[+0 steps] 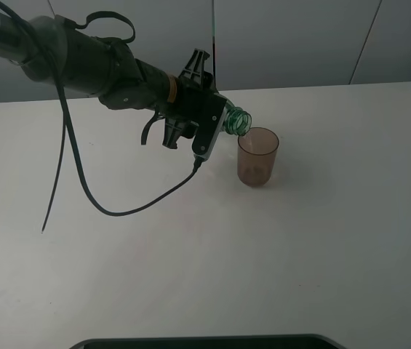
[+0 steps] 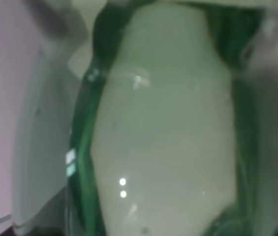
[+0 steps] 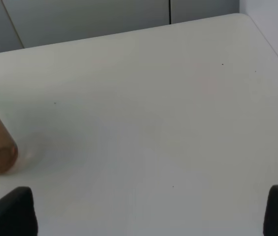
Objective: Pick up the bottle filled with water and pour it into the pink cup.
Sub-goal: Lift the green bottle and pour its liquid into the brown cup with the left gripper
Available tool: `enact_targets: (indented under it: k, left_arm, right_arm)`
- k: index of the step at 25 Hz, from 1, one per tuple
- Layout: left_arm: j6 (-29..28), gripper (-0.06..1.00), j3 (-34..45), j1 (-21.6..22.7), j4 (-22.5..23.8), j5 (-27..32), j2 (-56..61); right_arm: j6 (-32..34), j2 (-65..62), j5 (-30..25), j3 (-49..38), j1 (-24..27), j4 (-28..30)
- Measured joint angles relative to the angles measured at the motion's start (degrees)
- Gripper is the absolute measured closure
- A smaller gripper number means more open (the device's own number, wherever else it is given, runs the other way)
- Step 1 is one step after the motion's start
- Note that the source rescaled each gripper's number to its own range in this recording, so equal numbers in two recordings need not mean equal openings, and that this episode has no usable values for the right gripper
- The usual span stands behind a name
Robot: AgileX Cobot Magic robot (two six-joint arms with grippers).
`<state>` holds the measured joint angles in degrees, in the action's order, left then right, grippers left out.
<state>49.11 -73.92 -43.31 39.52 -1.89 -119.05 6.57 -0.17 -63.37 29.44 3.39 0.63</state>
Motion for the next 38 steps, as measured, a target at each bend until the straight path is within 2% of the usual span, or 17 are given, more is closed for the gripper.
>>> enact_targets:
  k: [38]
  left_arm:
    - [1.80, 0.94, -0.37, 0.00, -0.11, 0.00, 0.00]
  right_arm:
    - [0.00, 0.00, 0.00, 0.00, 0.00, 0.00]
